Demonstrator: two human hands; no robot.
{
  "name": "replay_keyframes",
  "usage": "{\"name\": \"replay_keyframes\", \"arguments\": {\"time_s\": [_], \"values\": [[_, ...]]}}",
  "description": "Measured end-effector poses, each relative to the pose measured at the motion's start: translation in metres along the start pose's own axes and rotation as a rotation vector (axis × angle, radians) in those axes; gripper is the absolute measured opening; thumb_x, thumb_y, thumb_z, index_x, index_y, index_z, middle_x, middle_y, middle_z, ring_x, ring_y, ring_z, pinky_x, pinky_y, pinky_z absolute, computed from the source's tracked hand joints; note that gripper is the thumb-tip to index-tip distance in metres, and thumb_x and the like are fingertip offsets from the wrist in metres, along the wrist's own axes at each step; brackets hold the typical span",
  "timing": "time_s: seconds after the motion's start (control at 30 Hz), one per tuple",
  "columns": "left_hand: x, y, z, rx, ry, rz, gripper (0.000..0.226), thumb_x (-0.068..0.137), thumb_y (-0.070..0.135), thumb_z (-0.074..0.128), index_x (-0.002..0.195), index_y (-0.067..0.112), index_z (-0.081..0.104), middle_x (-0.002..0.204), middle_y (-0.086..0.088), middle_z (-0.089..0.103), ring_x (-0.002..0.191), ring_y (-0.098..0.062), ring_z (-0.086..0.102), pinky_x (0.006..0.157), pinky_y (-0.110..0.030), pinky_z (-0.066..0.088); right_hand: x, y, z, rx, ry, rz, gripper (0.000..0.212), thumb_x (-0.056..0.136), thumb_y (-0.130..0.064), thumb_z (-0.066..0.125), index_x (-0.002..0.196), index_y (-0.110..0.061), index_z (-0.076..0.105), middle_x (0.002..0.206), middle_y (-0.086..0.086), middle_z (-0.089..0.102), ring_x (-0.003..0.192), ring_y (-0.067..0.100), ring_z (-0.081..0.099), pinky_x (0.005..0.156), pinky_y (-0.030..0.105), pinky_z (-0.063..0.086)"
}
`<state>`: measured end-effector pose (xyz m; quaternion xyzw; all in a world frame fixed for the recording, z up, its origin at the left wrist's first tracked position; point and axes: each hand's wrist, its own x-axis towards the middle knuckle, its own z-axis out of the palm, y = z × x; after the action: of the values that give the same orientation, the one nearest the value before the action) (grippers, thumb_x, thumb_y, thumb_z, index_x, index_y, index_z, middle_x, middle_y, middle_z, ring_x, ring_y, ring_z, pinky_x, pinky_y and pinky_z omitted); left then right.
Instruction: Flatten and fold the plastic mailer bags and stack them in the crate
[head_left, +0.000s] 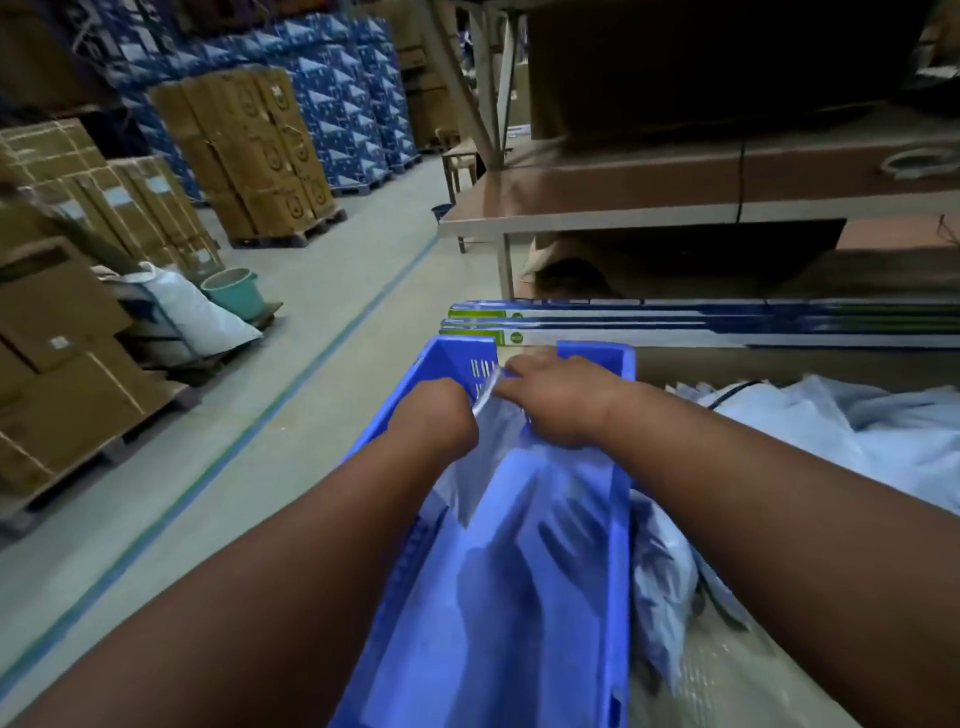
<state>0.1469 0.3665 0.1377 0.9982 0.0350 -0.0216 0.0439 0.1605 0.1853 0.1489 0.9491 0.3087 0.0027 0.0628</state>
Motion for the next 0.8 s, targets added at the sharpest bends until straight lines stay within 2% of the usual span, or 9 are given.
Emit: {"name": "replay_keyframes", "arguments": {"time_s": [0.13,0.2,0.23,0.3,0.37,0.47,0.57,0.7,0.8], "values": [[0.02,-0.005,0.023,-0.016,-0.061,-0.048,0.027,0.088,0.023,0.073,0.078,0.02,0.048,0.093,-0.001,0.063,0.088,-0.027,0.061,0.069,-0.037,0.05,0.013,-0.01,0.019,0.004,-0.123,0.038,0.051,0.095,-0.015,0.057,0.142,-0.036,0.053,0.139,0.001,0.047,0.128,0.03,0.051,0.094,0.052,0.053],[0.026,-0.005,0.03,0.017,-0.082,-0.029,0.011,0.092,0.021,0.066,0.097,0.015,0.058,0.115,-0.007,0.068,0.103,-0.03,0.065,0.081,-0.04,0.058,0.017,-0.011,0.025,0.017,-0.157,0.051,0.045,0.096,-0.017,0.056,0.137,-0.036,0.055,0.134,0.0,0.049,0.12,0.029,0.054,0.089,0.051,0.056],[0.031,-0.007,0.036,0.028,-0.1,-0.042,0.024,0.094,0.02,0.062,0.118,0.014,0.062,0.124,-0.01,0.067,0.113,-0.032,0.065,0.089,-0.043,0.059,0.019,-0.01,0.027,0.025,-0.162,0.049,0.043,0.096,-0.019,0.055,0.135,-0.036,0.056,0.132,0.0,0.05,0.117,0.029,0.056,0.087,0.05,0.057],[0.036,-0.011,0.044,0.048,-0.144,-0.076,0.053,0.097,0.019,0.058,0.149,0.018,0.051,0.134,-0.012,0.062,0.123,-0.036,0.063,0.097,-0.051,0.058,0.019,-0.009,0.031,0.043,-0.151,0.038,0.04,0.098,-0.023,0.052,0.135,-0.035,0.058,0.13,-0.001,0.053,0.114,0.029,0.058,0.086,0.048,0.057],[0.041,-0.016,0.049,0.08,-0.153,-0.088,0.066,0.096,0.017,0.059,0.159,0.027,0.04,0.136,-0.013,0.06,0.125,-0.038,0.061,0.096,-0.056,0.058,0.018,-0.006,0.032,0.049,-0.134,0.026,0.038,0.099,-0.025,0.051,0.135,-0.035,0.059,0.127,-0.001,0.055,0.114,0.029,0.059,0.086,0.046,0.056],[0.047,-0.019,0.051,0.072,-0.116,-0.093,0.05,0.097,0.014,0.059,0.147,0.02,0.055,0.135,-0.012,0.061,0.124,-0.037,0.062,0.095,-0.051,0.059,0.017,0.0,0.035,0.097,-0.14,0.044,0.039,0.1,-0.027,0.05,0.136,-0.036,0.061,0.126,-0.003,0.057,0.114,0.027,0.059,0.09,0.045,0.055],[0.053,-0.018,0.053,0.075,-0.072,-0.079,0.033,0.095,0.011,0.06,0.128,0.013,0.066,0.123,-0.01,0.065,0.112,-0.034,0.066,0.082,-0.044,0.06,0.015,0.002,0.035,0.127,-0.141,0.066,0.037,0.099,-0.029,0.051,0.133,-0.037,0.063,0.125,-0.004,0.058,0.114,0.027,0.06,0.089,0.045,0.055],[0.052,-0.016,0.054,0.131,-0.024,-0.044,0.027,0.092,0.011,0.063,0.118,0.015,0.067,0.118,-0.008,0.065,0.106,-0.034,0.068,0.077,-0.043,0.059,0.013,0.005,0.035,0.128,-0.138,0.075,0.035,0.1,-0.031,0.051,0.132,-0.039,0.062,0.126,-0.006,0.059,0.113,0.025,0.059,0.079,0.036,0.049],[0.047,-0.015,0.054,0.147,0.024,-0.013,0.02,0.091,0.012,0.064,0.11,0.018,0.067,0.106,-0.005,0.062,0.101,-0.032,0.069,0.073,-0.04,0.057,0.008,0.01,0.031,0.146,-0.083,0.069,0.031,0.099,-0.031,0.054,0.127,-0.039,0.065,0.124,-0.008,0.061,0.112,0.024,0.06,0.08,0.038,0.052]]}}
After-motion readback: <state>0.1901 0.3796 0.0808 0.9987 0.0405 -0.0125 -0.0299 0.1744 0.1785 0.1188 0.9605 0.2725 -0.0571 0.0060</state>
